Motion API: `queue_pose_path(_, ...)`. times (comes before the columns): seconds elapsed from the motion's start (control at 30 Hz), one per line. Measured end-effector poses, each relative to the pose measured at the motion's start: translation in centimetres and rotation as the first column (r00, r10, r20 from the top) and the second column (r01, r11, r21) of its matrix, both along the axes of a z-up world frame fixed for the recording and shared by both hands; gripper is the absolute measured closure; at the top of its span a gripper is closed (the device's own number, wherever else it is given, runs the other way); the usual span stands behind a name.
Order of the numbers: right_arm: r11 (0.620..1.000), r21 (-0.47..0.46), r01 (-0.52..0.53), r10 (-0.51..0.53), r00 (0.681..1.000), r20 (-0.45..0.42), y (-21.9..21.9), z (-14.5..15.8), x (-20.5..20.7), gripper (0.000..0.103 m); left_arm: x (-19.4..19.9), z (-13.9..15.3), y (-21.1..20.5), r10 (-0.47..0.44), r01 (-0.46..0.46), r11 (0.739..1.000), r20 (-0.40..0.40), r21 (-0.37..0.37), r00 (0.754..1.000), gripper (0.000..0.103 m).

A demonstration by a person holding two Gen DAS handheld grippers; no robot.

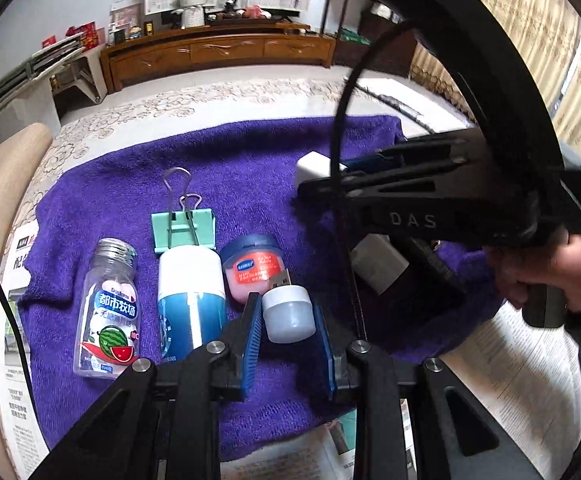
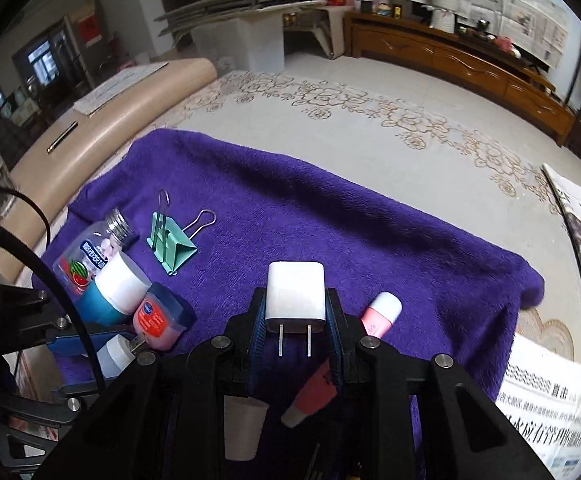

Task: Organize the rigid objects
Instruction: 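Carry the round cap and charger plug onto the towel while both grippers release them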

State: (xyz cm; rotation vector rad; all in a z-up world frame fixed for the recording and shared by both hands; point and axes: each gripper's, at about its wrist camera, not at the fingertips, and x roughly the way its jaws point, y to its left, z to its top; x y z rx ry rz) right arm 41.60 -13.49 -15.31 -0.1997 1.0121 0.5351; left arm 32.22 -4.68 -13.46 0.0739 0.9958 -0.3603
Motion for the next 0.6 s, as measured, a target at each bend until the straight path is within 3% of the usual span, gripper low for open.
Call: queue_pose_path(0.6,0.994,-0.053,-0.098,0.095,0.995,-0.043,0.83,-0.84,0.03,0.076,0.02,-0.27,-0.53,-0.017,0.018,0.999,-0.031,0.042,0.999,0.079)
